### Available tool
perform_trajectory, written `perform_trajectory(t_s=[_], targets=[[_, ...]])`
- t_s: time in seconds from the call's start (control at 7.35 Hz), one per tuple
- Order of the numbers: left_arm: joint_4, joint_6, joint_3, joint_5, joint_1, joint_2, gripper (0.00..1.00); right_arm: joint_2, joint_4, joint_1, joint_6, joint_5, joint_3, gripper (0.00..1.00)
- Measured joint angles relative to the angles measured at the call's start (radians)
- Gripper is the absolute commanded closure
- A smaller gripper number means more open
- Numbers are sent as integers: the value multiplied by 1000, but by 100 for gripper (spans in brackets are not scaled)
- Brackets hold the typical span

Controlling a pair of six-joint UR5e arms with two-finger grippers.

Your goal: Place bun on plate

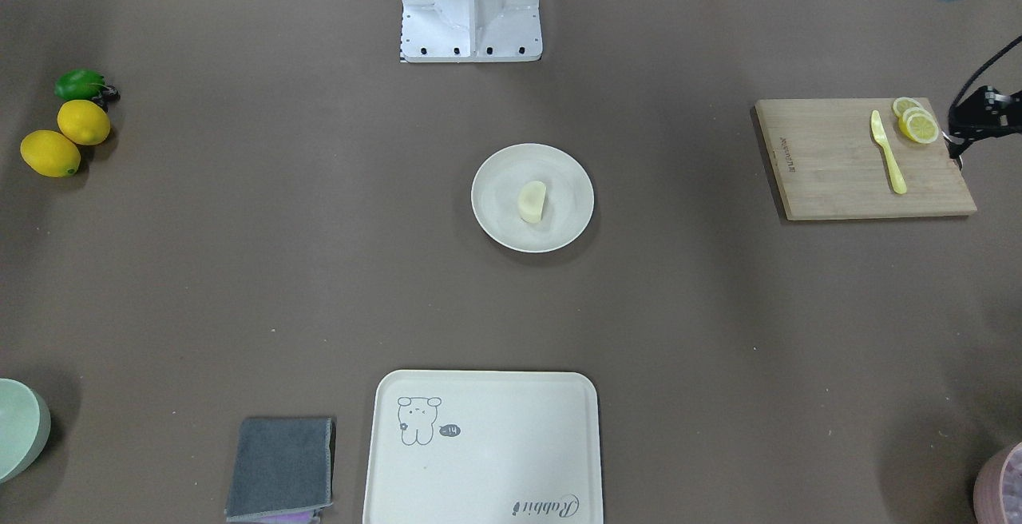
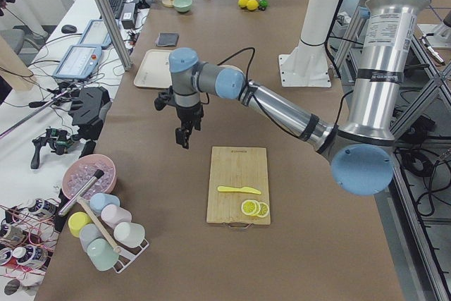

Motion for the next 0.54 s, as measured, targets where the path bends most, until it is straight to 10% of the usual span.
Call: perform_trajectory(t_s=[0.54], targets=[[-423,69,125,-141,-190,272,2,-22,-3,15,-15,-1,-8,0]])
